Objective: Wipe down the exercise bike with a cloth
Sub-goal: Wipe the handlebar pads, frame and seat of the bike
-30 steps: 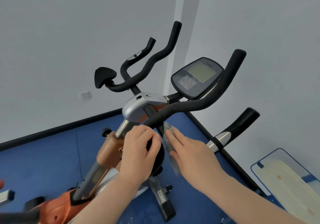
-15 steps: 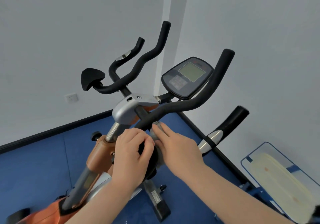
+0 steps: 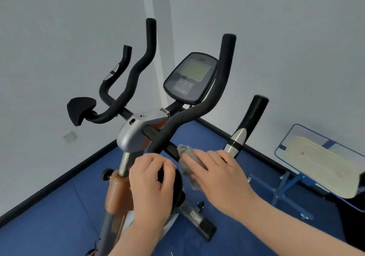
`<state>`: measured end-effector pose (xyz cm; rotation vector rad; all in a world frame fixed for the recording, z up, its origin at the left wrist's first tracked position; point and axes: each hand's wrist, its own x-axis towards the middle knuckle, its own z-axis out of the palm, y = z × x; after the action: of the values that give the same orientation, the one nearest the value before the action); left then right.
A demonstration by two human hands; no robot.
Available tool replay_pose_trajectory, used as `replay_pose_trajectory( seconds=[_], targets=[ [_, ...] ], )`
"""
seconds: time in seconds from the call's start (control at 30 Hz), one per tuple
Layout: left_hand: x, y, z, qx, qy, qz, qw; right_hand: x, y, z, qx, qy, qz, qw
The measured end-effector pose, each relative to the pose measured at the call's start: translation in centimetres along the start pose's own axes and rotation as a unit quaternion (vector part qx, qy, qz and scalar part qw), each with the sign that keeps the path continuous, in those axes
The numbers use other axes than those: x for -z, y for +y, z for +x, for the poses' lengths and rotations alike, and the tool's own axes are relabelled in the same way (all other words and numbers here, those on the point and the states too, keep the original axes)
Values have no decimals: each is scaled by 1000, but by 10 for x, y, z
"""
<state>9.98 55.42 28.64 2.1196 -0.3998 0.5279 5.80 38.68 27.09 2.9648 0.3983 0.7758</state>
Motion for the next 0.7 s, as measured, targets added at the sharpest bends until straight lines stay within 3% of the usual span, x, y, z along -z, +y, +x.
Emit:
replay_pose_trajectory(
  seconds=[0.03,0.1,0.17,0.23,0.37,0.5,0.6,0.7],
  targets=[
    [1,0,0,3,-8,11,1000,3,12,-8,16,6,-21,1000],
    [1,1,2,5,-30,43,999,8,34,-15,-36,55,-25,997],
    [-1,5,6,15,-64,76,995,11,38,-12,-129,114,30,985],
    [-5,13,12,19,-100,53,993,5,24,-15,-152,143,82,975],
    [-8,36,27,-9,-146,-72,987,10,43,-28,-43,56,59,996],
    [-26,48,39,1,-177,-109,978,28,67,-11,-201,92,144,965],
    [-47,58,47,21,-214,-108,971,26,49,-18,-204,70,190,958],
    [-68,64,49,16,-257,-65,964,23,41,-16,-239,59,152,957]
  ],
)
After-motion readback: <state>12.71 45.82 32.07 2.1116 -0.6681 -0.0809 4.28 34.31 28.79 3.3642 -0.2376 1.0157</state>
